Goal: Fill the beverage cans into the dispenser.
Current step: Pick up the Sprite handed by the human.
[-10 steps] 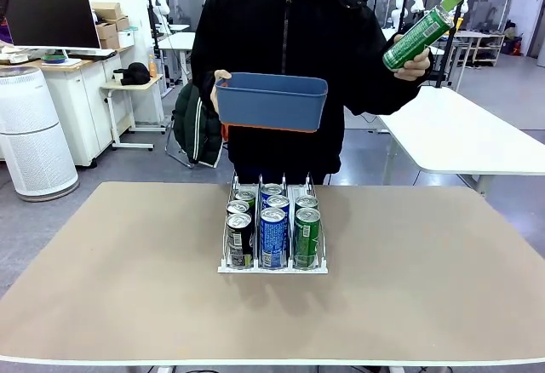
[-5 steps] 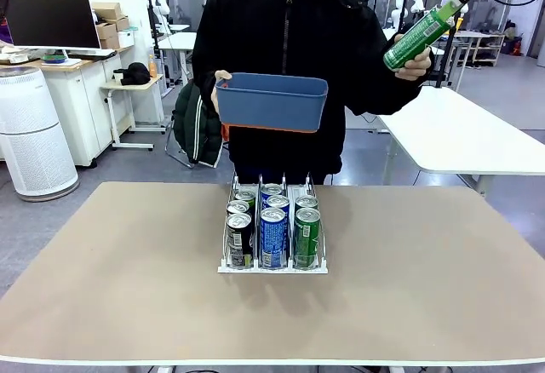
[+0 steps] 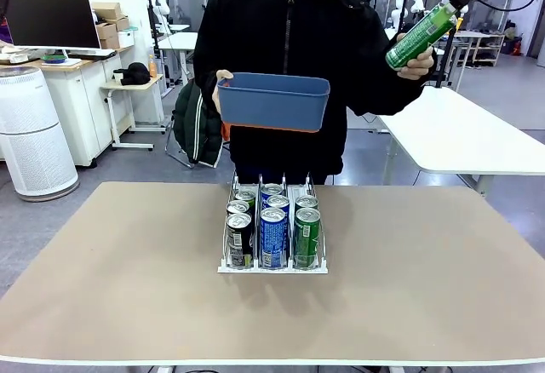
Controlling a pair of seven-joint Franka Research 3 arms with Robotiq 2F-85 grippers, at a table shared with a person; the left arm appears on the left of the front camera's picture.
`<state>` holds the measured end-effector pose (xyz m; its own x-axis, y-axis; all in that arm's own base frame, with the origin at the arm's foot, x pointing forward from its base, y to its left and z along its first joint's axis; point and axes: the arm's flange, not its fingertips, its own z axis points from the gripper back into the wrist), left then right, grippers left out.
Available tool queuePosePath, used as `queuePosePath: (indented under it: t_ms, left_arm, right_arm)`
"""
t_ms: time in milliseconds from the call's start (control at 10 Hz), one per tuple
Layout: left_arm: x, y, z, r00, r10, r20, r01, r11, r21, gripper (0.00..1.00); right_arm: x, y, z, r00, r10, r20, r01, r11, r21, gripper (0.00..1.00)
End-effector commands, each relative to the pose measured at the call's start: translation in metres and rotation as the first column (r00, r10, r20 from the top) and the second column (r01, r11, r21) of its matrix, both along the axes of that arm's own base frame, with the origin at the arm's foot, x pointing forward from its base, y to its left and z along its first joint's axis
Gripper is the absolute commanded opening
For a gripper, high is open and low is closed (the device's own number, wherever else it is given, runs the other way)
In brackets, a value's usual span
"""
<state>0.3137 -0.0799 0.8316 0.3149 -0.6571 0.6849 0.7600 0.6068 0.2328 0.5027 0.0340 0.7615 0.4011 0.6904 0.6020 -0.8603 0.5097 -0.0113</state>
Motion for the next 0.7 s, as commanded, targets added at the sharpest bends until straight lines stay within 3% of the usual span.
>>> queuePosePath:
  t_ms: [0, 600]
  left_arm:
    - [0.001, 0.0013, -0.0006, 1.0, 0.004, 0.005, -0.004, 1.0, -0.002, 1.0]
    - [0.001, 0.0013, -0.0006, 1.0, 0.004, 0.005, -0.004, 1.0, -0.002, 1.0]
  right_arm:
    - [0.0046, 0.0033, -0.0105, 1.0, 0.009, -0.022, -0.009, 1.0, 0.012, 1.0]
    - [0.0114, 0.0035, -0.0149, 1.0, 0.003, -0.03, -0.003, 1.0, 0.012, 1.0]
